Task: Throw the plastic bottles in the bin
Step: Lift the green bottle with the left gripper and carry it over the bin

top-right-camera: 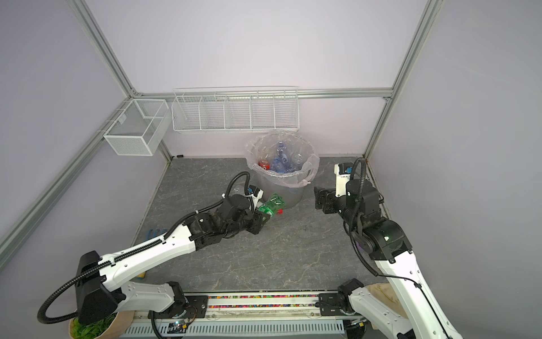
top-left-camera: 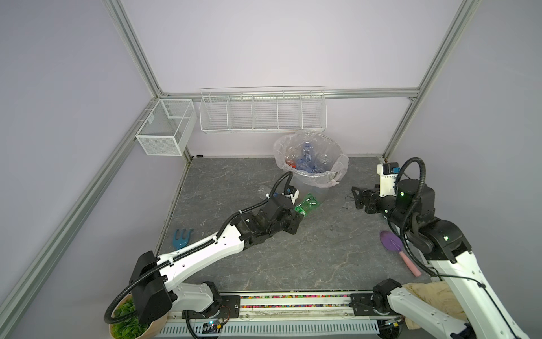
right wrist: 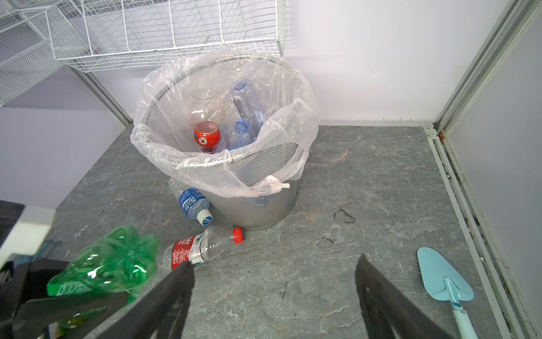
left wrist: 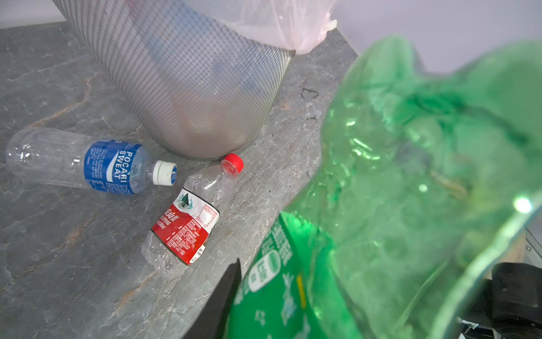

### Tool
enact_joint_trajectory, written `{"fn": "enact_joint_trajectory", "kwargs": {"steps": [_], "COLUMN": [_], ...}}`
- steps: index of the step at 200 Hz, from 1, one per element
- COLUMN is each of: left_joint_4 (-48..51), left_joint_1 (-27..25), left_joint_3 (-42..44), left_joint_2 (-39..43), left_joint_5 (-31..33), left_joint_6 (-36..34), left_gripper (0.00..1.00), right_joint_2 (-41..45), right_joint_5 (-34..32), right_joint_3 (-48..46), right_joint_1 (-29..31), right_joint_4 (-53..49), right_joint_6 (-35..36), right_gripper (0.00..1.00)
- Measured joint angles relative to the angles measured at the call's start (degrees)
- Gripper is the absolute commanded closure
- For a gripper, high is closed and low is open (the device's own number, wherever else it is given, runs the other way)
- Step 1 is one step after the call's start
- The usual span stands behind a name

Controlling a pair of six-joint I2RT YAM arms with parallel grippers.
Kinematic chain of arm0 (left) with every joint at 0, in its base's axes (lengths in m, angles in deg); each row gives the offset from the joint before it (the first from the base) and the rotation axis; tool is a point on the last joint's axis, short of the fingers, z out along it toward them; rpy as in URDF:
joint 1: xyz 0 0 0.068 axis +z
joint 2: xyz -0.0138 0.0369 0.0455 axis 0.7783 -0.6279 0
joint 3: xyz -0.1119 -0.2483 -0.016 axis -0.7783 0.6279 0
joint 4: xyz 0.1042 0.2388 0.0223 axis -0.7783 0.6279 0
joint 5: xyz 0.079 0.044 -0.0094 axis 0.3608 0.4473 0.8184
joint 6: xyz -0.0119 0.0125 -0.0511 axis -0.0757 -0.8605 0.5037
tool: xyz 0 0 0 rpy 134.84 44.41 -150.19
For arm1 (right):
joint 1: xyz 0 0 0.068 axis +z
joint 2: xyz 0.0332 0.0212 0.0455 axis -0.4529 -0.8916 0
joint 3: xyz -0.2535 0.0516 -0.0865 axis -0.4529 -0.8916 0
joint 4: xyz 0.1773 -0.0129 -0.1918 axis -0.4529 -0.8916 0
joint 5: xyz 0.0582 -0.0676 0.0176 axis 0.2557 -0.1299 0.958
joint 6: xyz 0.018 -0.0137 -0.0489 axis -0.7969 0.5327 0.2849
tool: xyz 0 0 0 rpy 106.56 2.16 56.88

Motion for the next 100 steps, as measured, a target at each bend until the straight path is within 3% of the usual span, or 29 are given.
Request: {"fn": "enact_joint_trajectory", "kwargs": {"steps": [48,100], "left_joint_4": [-1.42,-3.21], "left_joint_1": [-0.11,-0.11], "left_joint_3": [-0.52,-7.50], "left_joint_2": [5.79,7.41], "left_joint_5": [0.42,2.01], "left_joint_6": [-2.03,-6.60], "left_gripper": [0.73,0.72], "right_joint_2": [0.92,0.92], "right_joint_5": [-0.42,-0.44], "right_joint_3": [-0.79,-1.01], "right_joint_1": [-0.11,-0.33], "right_joint_4": [0.00,0.00], "right_joint_6": [-0.28,-0.98], "right_gripper": [0.12,0.12]}}
